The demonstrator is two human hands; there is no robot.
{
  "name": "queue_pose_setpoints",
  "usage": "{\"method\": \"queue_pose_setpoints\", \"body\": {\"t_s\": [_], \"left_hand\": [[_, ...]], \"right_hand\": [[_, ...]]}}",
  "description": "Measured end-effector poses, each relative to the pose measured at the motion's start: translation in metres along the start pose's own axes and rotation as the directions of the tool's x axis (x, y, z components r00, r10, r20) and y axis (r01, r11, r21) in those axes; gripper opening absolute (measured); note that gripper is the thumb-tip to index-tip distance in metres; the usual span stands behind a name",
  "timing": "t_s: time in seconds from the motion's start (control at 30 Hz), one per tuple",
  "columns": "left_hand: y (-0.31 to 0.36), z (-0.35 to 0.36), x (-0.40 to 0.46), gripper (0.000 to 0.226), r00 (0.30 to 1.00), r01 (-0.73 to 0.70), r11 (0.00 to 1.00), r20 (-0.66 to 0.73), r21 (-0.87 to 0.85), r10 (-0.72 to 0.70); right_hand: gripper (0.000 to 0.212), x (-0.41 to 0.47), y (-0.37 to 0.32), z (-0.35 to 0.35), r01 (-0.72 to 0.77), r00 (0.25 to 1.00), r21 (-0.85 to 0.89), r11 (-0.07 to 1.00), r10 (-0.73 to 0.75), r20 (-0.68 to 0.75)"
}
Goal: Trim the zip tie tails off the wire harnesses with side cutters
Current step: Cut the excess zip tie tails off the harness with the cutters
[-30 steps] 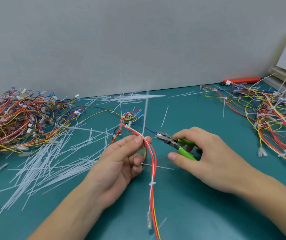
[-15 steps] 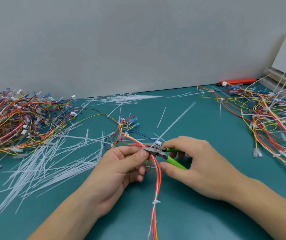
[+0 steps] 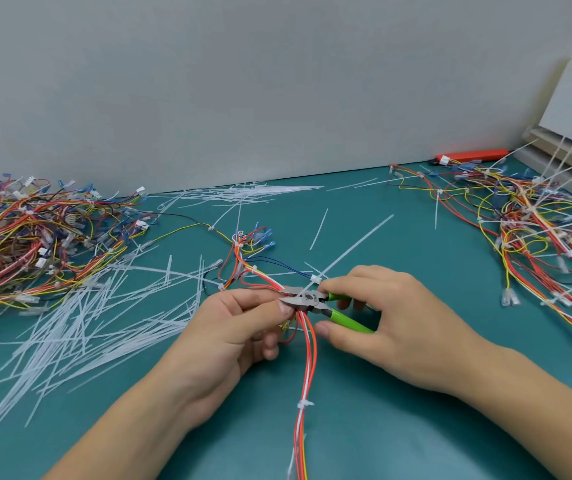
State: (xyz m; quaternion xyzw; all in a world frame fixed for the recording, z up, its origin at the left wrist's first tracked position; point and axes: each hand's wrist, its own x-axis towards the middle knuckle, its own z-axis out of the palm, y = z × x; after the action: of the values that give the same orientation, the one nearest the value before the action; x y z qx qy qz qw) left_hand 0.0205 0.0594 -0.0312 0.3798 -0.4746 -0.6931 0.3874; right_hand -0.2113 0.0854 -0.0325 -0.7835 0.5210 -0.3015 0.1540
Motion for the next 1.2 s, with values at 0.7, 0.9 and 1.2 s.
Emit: {"method": "queue_pose_setpoints", "body": {"t_s": [0.7, 0.9, 1.2], "left_hand": [[-0.003, 0.002, -0.003, 0.028, 0.999, -0.042, 0.999, -0.004, 0.028, 0.042], [-0.001, 0.002, -0.001, 0.032, 0.999, -0.032, 0.999, -0.021, 0.035, 0.033], [-0.001, 0.004, 0.0, 0.018, 1.0, -0.021, 0.999, -0.018, 0.038, 0.022]], "right_hand": [[0.033, 0.004, 0.003, 0.006, -0.026, 1.0, 0.138, 0.99, 0.025, 0.01], [0.038, 0.001, 0.0, 0.011, -0.058, 0.997, 0.136, 0.989, 0.066, -0.05], [0.05, -0.004, -0.015, 0.009, -0.102, 0.995, -0.034, 0.994, 0.102, 0.005]]}}
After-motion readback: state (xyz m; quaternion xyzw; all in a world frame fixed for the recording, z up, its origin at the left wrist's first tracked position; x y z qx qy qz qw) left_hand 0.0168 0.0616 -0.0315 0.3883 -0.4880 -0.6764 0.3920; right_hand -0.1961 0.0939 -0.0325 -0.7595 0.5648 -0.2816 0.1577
